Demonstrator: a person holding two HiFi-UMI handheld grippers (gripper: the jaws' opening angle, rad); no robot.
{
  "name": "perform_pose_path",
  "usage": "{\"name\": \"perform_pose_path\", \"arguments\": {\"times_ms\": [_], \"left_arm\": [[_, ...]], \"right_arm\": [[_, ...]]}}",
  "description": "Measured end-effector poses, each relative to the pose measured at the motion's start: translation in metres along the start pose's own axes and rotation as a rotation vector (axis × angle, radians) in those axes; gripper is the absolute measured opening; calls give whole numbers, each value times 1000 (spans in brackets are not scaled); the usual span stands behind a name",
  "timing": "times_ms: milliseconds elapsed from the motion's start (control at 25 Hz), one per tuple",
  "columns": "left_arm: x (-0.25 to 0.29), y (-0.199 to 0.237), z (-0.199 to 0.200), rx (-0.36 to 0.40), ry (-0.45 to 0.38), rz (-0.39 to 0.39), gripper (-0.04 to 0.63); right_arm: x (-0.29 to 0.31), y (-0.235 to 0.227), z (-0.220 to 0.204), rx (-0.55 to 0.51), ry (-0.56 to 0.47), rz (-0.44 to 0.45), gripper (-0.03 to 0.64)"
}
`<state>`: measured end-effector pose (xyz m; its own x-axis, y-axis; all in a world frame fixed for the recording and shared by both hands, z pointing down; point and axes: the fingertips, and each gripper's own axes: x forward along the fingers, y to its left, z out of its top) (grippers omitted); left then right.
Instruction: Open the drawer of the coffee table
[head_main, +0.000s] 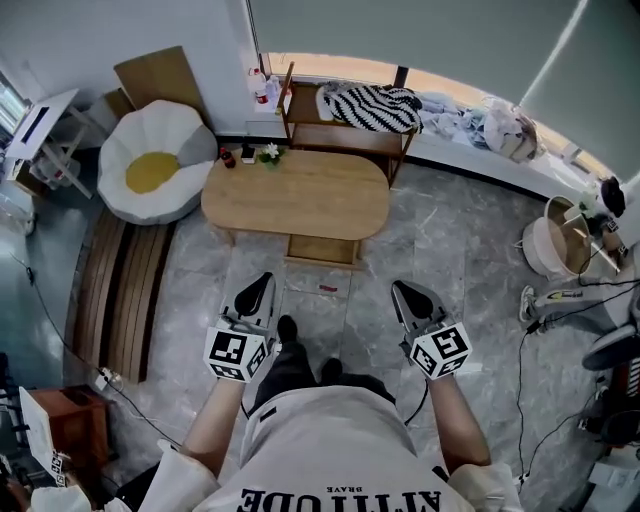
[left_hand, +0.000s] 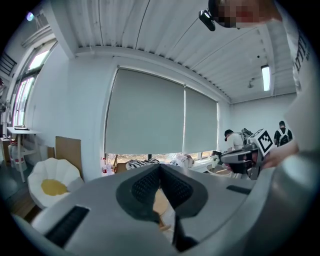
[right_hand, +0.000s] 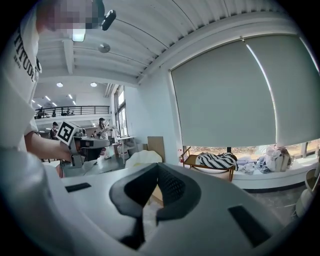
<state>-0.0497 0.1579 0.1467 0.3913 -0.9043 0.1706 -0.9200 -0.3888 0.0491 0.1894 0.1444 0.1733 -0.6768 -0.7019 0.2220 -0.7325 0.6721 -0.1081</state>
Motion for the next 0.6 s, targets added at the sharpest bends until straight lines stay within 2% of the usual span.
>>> {"name": "perform_pose_path", "arguments": {"times_ms": [200, 440, 600], "left_arm": [[-26, -6, -3, 87, 27, 13, 19], [-47, 6, 3, 85, 3, 11, 20], [-60, 15, 10, 119, -18, -2, 20]], "right_arm": [[-8, 11, -6, 24, -8, -6, 18], [-12, 45, -3, 13, -21, 9, 18], [-18, 68, 4, 5, -40, 3, 18]]}}
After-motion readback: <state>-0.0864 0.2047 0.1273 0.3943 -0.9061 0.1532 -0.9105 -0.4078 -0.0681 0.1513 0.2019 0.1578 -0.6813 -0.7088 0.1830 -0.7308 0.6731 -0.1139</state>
